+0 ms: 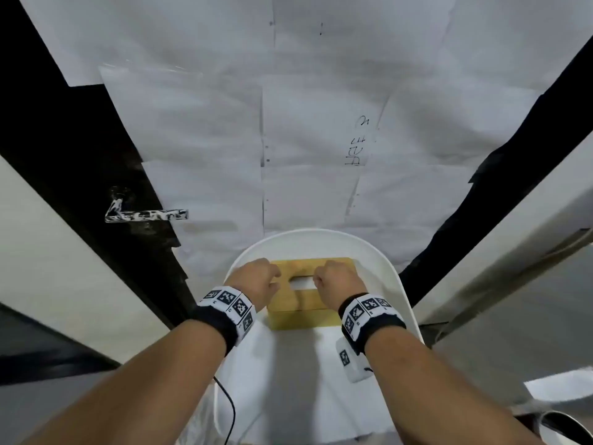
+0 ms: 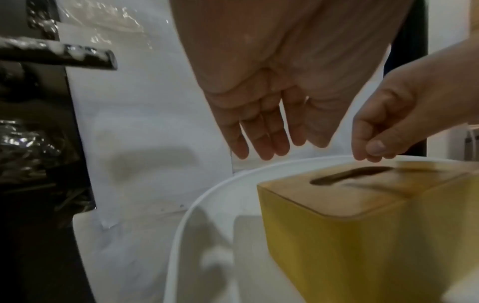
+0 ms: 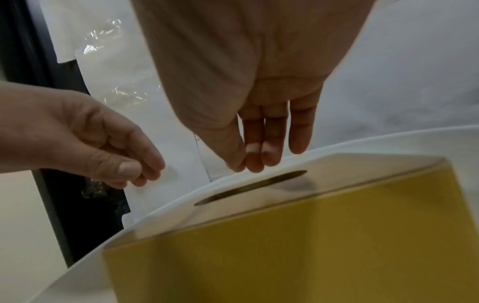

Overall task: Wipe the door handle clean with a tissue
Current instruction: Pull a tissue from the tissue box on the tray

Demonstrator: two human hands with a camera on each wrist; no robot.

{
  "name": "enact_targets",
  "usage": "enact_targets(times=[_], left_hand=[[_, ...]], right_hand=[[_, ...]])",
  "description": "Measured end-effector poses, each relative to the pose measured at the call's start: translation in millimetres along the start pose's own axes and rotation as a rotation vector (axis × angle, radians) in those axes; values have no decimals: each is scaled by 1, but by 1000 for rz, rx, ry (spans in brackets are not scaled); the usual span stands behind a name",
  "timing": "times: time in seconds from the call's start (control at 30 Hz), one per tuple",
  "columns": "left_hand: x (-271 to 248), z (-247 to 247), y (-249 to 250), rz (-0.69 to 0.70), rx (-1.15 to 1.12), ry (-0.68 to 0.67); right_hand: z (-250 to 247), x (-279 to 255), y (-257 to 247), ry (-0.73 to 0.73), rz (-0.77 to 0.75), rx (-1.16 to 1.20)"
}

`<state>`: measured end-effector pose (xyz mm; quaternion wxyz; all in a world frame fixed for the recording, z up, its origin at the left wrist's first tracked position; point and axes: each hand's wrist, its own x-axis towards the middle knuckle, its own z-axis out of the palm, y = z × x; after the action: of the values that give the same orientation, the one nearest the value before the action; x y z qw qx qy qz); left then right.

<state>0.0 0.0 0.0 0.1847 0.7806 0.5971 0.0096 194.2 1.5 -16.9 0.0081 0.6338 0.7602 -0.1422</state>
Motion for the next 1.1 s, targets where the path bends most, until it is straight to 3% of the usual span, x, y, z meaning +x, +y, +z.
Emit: enact_targets(times=[0.17,0.3,0.57,0.83,1.1], left_hand=[[1,19,4,-58,33,-147],[7,25,8,-14,54,-197],[15,32,6,-6,15,-238],[16,26,6,1,-58,-223],[26,29,3,-7,57,-276]], right_hand=[[11,6,9,-26,-20,-76],[18,11,10,-32,-66,-115],[12,22,7,-159,-33,-156],[-3,39,-20,-271,-102,-374],[-16,39,-35,-304,-106,-375]])
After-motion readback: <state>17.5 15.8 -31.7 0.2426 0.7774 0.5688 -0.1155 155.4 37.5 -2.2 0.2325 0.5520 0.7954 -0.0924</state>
